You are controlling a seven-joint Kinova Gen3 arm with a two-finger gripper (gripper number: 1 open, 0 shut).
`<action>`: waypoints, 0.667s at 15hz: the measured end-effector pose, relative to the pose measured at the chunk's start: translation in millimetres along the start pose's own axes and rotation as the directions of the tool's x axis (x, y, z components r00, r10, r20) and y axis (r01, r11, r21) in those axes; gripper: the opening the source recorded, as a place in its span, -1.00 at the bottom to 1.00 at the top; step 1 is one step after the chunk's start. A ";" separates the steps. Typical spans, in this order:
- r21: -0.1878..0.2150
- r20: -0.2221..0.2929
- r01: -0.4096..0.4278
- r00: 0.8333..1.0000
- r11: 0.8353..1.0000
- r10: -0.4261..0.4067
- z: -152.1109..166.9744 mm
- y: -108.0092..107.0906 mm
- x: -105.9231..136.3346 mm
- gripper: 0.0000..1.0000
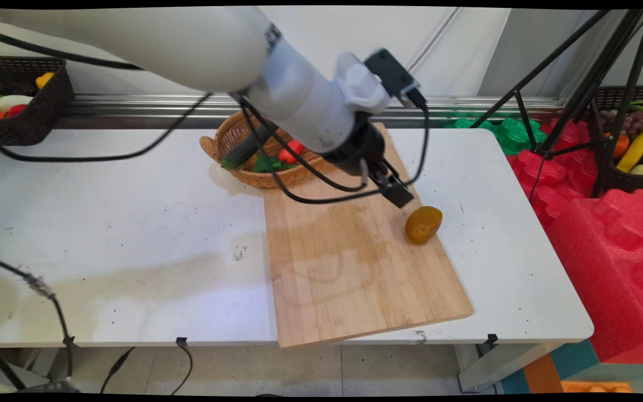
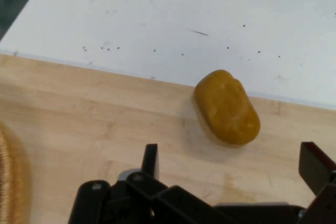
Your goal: Pick up the potato from the cutting board
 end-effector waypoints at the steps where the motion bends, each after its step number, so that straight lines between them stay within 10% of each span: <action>1: -0.006 0.006 0.004 1.000 1.000 -0.004 12.3 3.5 1.3 1.00; 10: -0.019 0.040 0.017 0.999 1.000 -0.016 107.0 24.9 5.8 1.00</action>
